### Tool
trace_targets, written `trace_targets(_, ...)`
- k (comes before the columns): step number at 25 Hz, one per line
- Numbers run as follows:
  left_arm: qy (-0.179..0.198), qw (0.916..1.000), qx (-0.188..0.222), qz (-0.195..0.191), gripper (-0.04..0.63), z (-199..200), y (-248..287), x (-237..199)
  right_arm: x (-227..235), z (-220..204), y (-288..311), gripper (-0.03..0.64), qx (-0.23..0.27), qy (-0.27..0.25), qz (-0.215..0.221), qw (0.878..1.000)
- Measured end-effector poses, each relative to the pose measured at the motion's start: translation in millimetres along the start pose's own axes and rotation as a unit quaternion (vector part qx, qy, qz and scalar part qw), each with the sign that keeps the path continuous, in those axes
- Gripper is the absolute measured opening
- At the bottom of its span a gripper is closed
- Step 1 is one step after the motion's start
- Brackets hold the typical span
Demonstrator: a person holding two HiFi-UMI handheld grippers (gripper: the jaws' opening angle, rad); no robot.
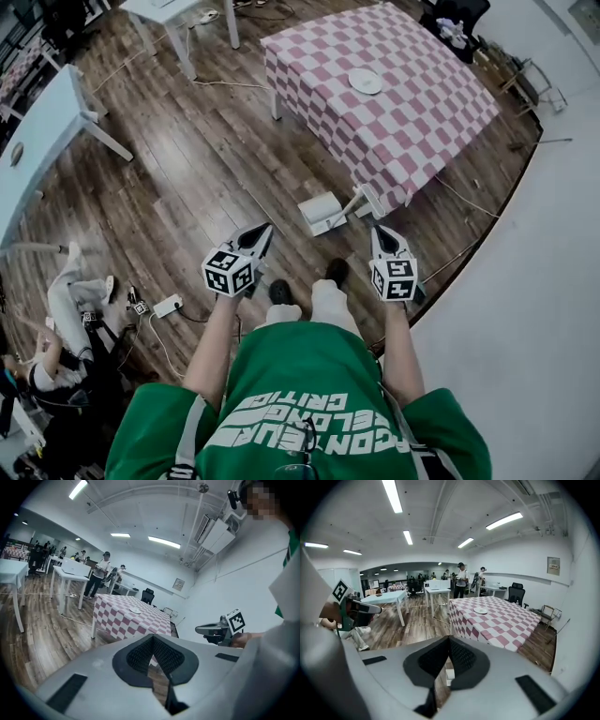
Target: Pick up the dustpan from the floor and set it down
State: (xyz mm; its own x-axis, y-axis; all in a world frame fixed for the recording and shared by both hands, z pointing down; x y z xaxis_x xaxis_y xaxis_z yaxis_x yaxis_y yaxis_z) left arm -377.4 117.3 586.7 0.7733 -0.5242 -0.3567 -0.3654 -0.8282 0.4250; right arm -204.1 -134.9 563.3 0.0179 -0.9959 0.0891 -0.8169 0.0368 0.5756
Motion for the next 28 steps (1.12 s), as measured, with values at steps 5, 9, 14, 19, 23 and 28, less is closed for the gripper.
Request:
trace_targets(5,0.008,0.9999,0.007,-0.010,0.003,7,3,14,-2,-5,-24,0.008,0.015,0.001,0.001,1.000)
trace_targets(9,0.015,0.9998,0.007,-0.015,0.003,10,11,32,6,-8,-38,0.008,0.022,-0.001,0.009,1.000)
trace_targets(14,0.014,0.9998,0.013,-0.011,0.003,14,30,62,30,-11,-57,0.008,0.023,-0.013,0.036,0.999)
trace_targets(19,0.014,0.9997,0.014,-0.013,0.003,14,46,98,56,-17,-77,0.008,0.018,-0.028,0.057,0.998)
trace_targets(23,0.022,0.9995,0.012,-0.020,0.003,11,53,123,70,-25,-90,0.008,0.019,-0.026,0.060,0.998)
trace_targets(28,0.029,0.9993,0.010,-0.021,0.003,16,53,139,79,-24,-99,0.008,0.023,-0.030,0.062,0.997)
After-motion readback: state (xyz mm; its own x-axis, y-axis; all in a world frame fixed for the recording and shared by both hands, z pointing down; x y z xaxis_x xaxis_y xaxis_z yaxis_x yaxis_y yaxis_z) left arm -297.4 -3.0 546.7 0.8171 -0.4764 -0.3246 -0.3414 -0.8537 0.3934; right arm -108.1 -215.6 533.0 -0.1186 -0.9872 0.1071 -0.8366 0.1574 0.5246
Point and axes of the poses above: the fingertips, and each gripper's own axes: y forward along the fingers, x to its right, z out of its top, the point moved 5 cm from there along -y, backward along the fingers, and after that the axes turned 14 degrees about z, right-handed, at the moved point
